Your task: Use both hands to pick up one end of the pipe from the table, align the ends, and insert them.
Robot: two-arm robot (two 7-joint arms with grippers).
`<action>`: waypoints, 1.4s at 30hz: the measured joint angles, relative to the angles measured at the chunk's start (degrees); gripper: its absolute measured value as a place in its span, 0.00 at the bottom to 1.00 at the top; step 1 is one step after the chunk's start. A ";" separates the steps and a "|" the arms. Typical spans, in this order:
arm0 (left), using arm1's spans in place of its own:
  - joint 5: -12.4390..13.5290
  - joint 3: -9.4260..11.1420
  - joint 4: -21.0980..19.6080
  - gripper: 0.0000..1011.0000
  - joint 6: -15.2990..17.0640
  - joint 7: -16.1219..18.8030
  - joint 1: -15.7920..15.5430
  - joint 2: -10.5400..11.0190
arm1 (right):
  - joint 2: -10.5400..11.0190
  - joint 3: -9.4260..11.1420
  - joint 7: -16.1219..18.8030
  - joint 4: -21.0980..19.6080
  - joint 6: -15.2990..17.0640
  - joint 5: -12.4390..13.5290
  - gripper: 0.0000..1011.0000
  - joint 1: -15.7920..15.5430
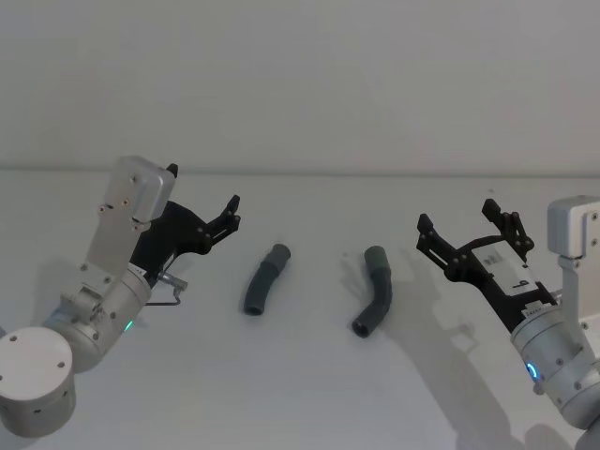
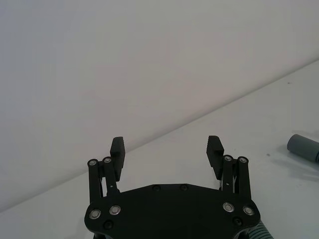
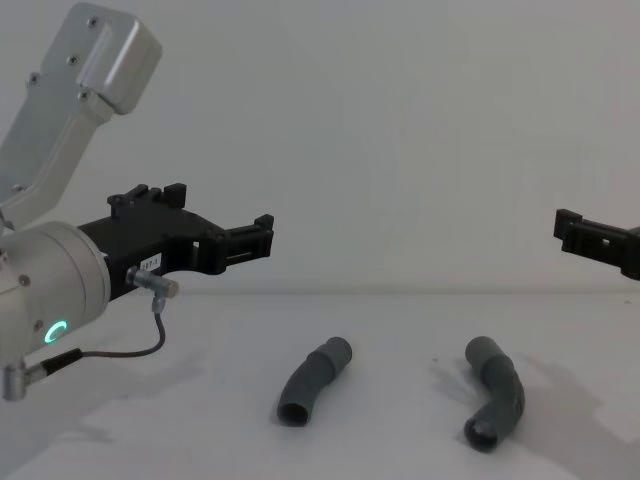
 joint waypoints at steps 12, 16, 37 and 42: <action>0.00 0.00 0.00 0.99 0.00 0.00 0.00 0.00 | 0.00 0.00 0.00 0.00 0.00 0.00 0.99 0.00; 0.00 0.00 0.00 0.99 0.00 0.00 0.00 0.00 | 0.00 0.00 0.00 0.00 0.00 0.00 0.99 0.00; 0.00 0.00 0.00 0.99 0.00 0.00 0.00 0.00 | 0.00 0.00 0.00 0.00 0.00 0.00 0.99 0.00; 0.00 0.00 0.00 0.99 0.00 0.00 0.00 0.00 | 0.00 0.00 0.00 0.00 0.00 0.00 0.99 0.00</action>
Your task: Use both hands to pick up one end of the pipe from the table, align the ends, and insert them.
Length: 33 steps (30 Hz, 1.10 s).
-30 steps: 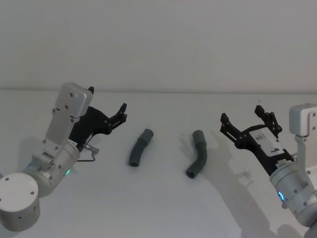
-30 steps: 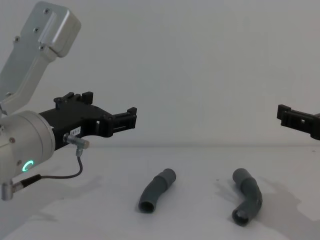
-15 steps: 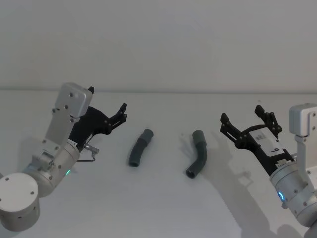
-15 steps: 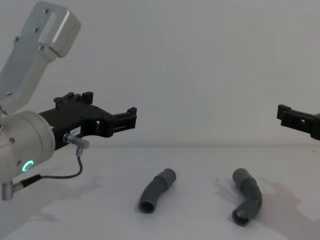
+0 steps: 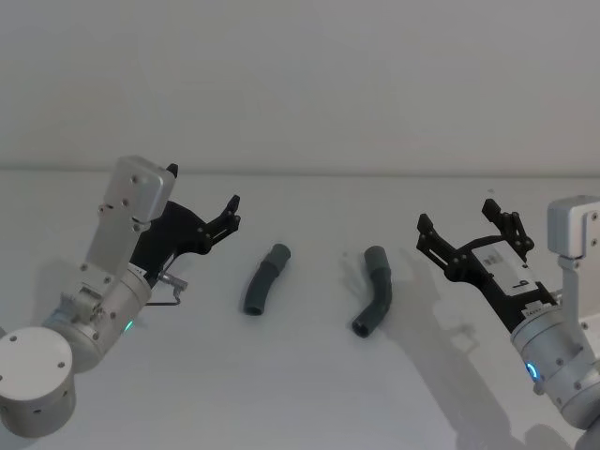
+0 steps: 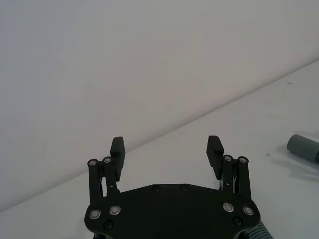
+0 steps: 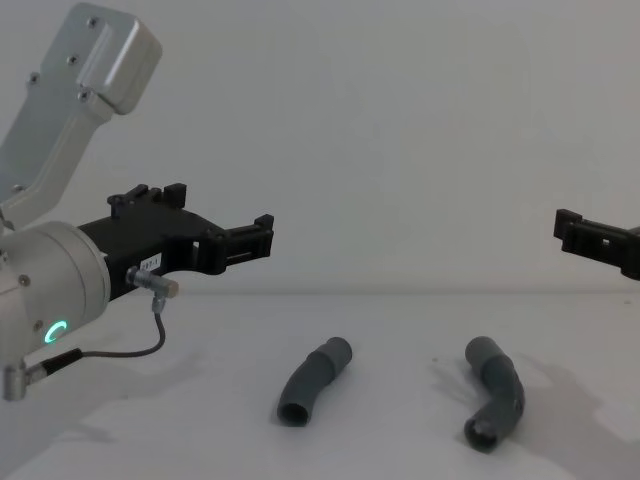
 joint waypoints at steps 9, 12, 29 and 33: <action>0.00 0.00 0.00 0.99 0.00 0.00 0.00 0.00 | 0.00 0.00 0.00 0.00 0.00 0.00 0.99 0.00; 0.00 0.00 0.00 0.99 0.00 0.00 0.00 0.00 | 0.00 0.00 0.00 0.00 0.00 0.00 0.99 0.00; -0.44 0.50 -1.03 0.99 4.59 -3.92 -1.34 1.90 | 0.00 0.00 0.00 0.00 0.00 0.00 0.99 0.00; -1.12 1.06 -1.49 0.99 8.08 -6.90 -2.63 3.03 | 0.00 0.00 0.00 0.00 0.00 0.00 0.99 0.00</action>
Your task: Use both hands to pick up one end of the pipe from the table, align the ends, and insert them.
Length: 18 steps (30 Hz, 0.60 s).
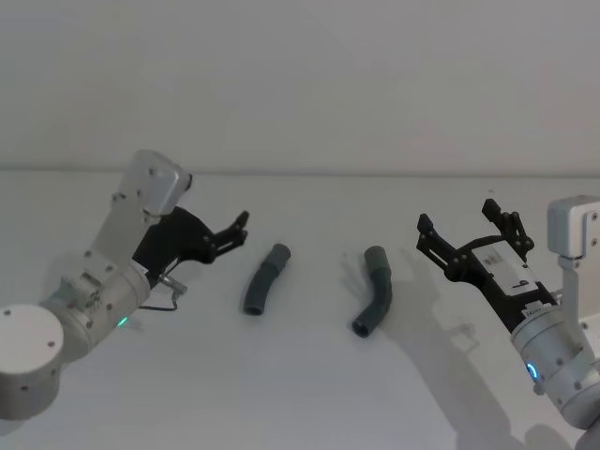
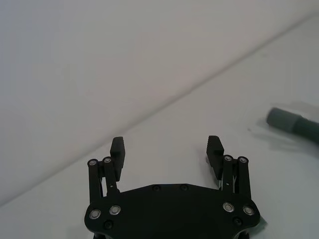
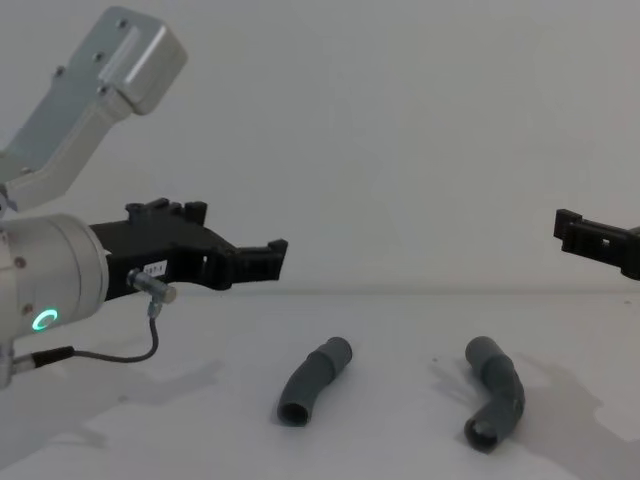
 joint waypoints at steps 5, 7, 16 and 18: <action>-0.79 0.75 -0.32 0.99 3.94 -3.29 -1.59 0.95 | 0.00 0.00 0.00 0.00 0.00 0.00 0.99 0.00; -1.20 1.19 -0.40 0.99 6.19 -4.99 -2.51 1.31 | 0.00 0.00 0.00 0.00 0.00 0.00 0.99 0.00; -2.50 2.47 0.12 0.99 13.80 -9.33 -5.69 1.21 | 0.00 0.00 0.00 0.00 0.00 0.00 0.99 0.00; -2.83 2.65 0.54 0.99 15.76 -9.99 -6.33 0.88 | 0.00 0.00 0.00 0.00 0.00 0.00 0.99 0.00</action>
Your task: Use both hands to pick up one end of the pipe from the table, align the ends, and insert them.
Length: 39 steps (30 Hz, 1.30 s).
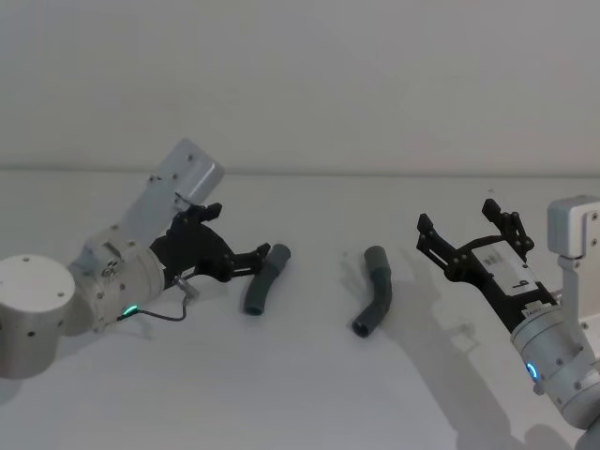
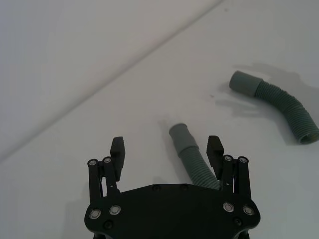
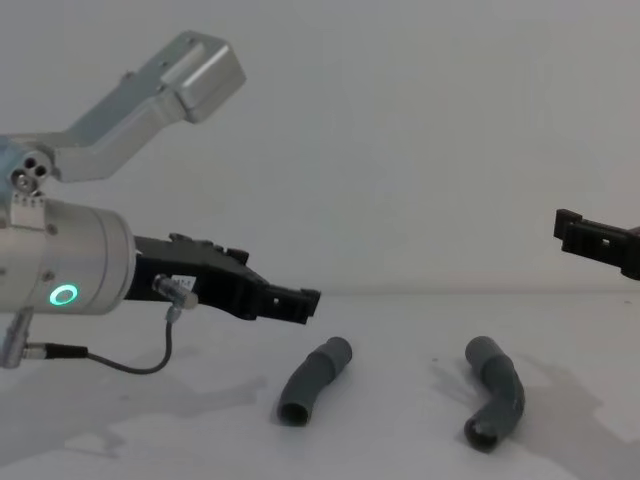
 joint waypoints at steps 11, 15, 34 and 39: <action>-1.04 0.40 2.67 0.99 7.19 -0.89 -2.32 -2.65 | 0.00 0.00 0.00 0.00 0.00 0.00 0.99 0.00; -1.25 0.41 3.71 0.99 8.87 -0.77 -2.84 -3.82 | 0.00 0.00 0.00 0.00 0.00 0.00 0.99 0.00; -1.17 0.04 7.02 0.99 13.72 1.33 -4.27 -8.27 | 0.00 0.00 0.00 0.00 0.00 0.00 0.99 0.00; -0.84 0.00 7.78 0.99 14.31 1.78 -4.66 -9.01 | 0.00 0.00 0.00 0.00 0.00 0.00 0.99 0.00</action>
